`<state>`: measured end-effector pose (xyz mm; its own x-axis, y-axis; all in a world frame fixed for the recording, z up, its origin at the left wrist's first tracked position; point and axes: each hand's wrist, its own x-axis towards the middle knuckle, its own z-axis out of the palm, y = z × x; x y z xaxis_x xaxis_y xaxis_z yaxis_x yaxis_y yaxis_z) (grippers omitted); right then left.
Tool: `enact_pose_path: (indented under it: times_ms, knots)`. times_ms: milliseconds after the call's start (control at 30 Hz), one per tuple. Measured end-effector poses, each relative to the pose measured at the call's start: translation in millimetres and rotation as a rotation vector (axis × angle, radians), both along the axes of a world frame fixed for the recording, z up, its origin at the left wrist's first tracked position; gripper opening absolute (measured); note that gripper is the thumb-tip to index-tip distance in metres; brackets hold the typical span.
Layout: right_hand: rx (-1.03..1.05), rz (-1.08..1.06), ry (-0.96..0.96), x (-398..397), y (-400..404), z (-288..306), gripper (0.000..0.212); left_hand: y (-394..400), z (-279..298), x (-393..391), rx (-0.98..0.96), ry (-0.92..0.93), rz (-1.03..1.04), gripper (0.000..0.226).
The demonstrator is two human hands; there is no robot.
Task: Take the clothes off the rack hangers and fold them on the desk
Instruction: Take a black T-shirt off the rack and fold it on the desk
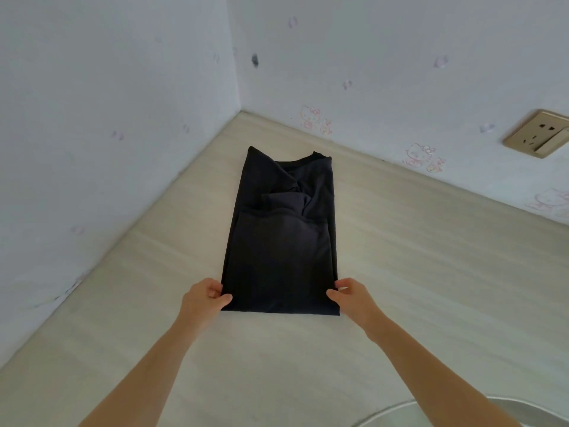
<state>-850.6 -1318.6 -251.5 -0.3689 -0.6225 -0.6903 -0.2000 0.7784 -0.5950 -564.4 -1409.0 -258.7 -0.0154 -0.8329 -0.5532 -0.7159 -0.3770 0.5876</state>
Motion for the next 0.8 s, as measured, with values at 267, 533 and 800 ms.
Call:
enact_pose_path:
  times_ms: [267, 533, 800]
  knots:
    - [-0.258, -0.111, 0.056, 13.1, 46.6, 8.0, 0.015, 38.4, 3.7, 21.3, -0.164, 0.276, 0.108, 0.012]
    - [-0.362, 0.233, 0.491, 37.8, 96.1, 10.0, 0.041, 88.5, 6.8, 27.6, -0.488, 0.082, -0.330, 0.037]
    - [-0.678, -0.010, 0.479, 38.9, 130.0, 77.4, 0.019, 98.2, 79.0, 45.9, -0.534, 0.303, -0.332, 0.012]
